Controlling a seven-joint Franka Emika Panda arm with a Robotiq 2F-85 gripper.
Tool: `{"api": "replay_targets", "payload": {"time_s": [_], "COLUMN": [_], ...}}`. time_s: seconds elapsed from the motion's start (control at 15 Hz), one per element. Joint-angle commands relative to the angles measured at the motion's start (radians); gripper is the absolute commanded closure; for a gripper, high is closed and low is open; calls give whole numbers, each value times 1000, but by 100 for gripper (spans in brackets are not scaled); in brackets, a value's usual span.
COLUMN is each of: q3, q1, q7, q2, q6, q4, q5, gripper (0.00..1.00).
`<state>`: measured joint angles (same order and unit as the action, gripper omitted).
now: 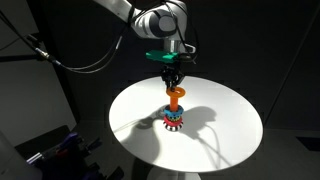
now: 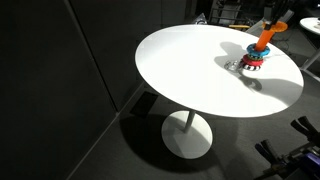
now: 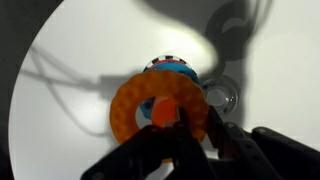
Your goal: Pick up orange ring and stack it on the rings stacking stand
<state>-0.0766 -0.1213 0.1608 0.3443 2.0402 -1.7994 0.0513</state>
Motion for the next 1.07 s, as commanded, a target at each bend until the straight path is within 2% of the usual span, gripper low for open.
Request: {"api": "replay_targets", "payload": {"time_s": [0.0,1.0], "q3": [-7,-2], "q1": [4,21], "q7": [-22,-28], "q2": [5,3], "q6": [-1,8], "q4": [10,3], "q5": [18,20], "gripper": [92,92]}}
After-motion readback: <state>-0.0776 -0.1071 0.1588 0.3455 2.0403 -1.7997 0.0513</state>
